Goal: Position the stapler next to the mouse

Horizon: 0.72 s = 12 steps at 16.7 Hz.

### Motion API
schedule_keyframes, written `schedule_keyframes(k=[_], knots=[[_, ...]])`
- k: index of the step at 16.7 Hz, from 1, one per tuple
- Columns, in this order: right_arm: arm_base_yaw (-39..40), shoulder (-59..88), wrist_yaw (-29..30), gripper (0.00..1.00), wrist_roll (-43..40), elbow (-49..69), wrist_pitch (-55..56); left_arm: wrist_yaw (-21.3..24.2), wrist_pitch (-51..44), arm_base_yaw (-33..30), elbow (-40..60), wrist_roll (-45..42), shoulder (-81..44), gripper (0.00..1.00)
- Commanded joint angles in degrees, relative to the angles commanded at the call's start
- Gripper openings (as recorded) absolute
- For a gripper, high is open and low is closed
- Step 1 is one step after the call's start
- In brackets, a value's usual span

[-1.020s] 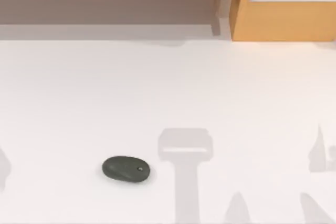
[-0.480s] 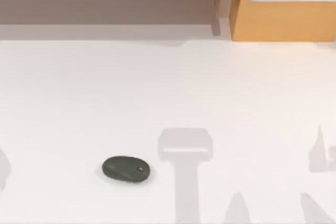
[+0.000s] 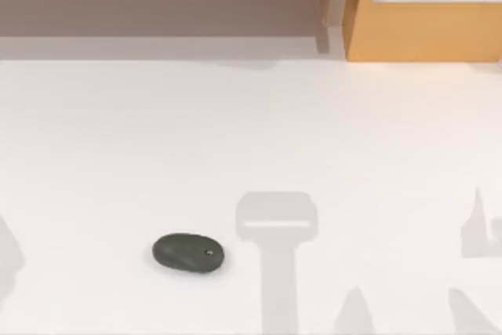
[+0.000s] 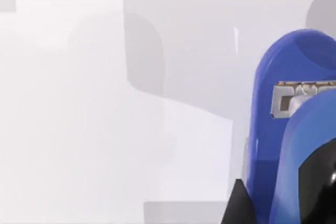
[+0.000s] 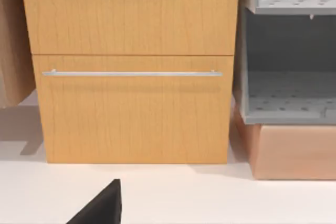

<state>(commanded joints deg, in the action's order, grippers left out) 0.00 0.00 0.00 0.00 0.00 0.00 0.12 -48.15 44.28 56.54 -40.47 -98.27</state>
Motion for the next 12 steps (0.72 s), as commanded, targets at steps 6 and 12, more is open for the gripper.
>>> schedule_keyframes(k=[6,12], knots=[[0.0,0.0,0.0,1.0,0.0,0.0,0.0,-0.03,-0.63,-1.9,1.81,1.89,-1.34,0.0],[0.0,0.0,0.0,1.0,0.0,0.0,0.0,-0.01,-7.19,-20.72,18.89,19.02,-12.9,0.0]])
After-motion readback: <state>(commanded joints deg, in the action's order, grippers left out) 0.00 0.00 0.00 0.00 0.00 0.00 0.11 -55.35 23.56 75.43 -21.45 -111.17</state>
